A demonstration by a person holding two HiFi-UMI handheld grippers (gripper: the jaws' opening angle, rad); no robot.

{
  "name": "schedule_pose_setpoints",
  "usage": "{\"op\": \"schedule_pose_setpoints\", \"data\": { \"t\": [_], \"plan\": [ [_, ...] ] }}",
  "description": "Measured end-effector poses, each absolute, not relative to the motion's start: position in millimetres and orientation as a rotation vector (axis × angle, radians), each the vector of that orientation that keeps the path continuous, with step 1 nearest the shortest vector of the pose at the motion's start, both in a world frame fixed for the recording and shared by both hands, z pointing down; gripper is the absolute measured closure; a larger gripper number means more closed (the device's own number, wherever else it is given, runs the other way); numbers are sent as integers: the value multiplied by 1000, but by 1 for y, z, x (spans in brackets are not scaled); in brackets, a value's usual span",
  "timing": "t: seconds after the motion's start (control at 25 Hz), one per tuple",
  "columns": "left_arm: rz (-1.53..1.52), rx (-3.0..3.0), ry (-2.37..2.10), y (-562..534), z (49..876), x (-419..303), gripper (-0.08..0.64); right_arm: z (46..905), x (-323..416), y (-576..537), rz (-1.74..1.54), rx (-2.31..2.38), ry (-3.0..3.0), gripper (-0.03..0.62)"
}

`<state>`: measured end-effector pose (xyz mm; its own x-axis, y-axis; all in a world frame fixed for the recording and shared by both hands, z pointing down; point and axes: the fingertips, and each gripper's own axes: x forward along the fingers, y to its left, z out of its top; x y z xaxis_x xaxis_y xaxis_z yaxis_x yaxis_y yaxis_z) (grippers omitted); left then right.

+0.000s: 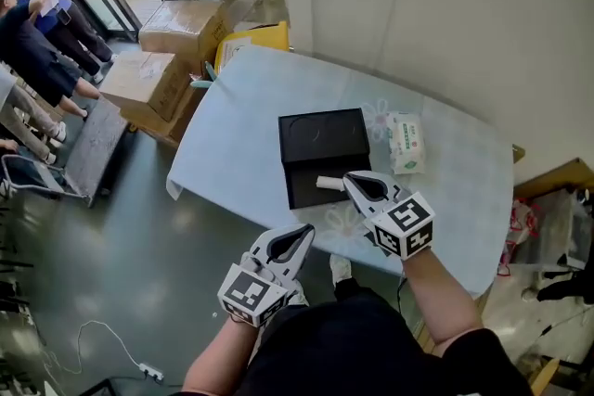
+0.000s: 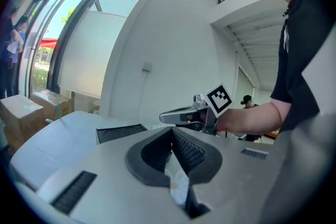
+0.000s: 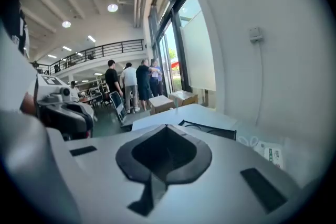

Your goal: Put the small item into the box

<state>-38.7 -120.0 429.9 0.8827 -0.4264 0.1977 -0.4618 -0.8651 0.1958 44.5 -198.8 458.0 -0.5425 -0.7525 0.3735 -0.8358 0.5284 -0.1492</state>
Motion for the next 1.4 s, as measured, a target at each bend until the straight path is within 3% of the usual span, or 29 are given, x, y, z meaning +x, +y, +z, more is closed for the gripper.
{"op": "schedule_pose_setpoints", "data": {
  "t": [0.48,1.4],
  "plan": [
    [134,2914,-530,-117,399,-67,552,389,18,-131,394,1576,-2558,583],
    [150,2899,-398,-72,411,-105,552,400,-46,-49,452,1638,-2529,583]
  ]
}}
